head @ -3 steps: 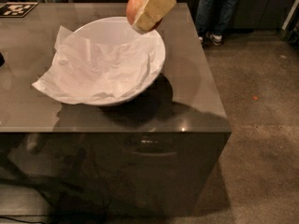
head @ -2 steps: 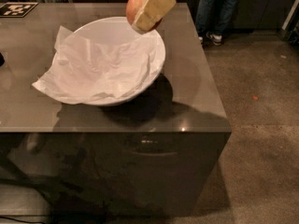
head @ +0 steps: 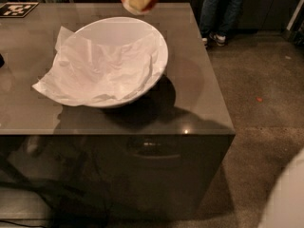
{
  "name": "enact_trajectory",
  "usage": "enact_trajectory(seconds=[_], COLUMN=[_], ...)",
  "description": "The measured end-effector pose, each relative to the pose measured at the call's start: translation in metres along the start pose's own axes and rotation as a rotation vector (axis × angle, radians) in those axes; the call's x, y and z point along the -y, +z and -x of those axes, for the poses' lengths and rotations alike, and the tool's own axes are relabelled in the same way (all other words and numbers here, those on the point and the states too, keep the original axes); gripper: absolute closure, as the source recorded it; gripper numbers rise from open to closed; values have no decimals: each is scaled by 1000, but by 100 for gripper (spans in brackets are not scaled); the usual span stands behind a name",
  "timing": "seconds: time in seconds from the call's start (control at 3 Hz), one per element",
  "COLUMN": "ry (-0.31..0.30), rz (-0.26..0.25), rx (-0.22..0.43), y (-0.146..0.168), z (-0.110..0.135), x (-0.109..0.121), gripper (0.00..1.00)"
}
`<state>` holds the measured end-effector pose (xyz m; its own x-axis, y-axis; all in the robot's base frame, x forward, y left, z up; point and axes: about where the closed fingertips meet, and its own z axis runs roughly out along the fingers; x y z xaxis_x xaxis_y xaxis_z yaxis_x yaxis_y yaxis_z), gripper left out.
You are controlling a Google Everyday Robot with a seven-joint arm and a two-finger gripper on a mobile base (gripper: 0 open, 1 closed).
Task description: Pick apple from white bowl
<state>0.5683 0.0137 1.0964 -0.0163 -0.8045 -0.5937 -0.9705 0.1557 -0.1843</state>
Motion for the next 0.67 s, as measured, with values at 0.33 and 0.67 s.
enact_trajectory(seconds=[0.33, 0.67], ry=[-25, -50], rz=[-28, -72], rx=[77, 143], y=[-22, -35], z=[62, 90], x=[1, 7], gripper=[100, 100])
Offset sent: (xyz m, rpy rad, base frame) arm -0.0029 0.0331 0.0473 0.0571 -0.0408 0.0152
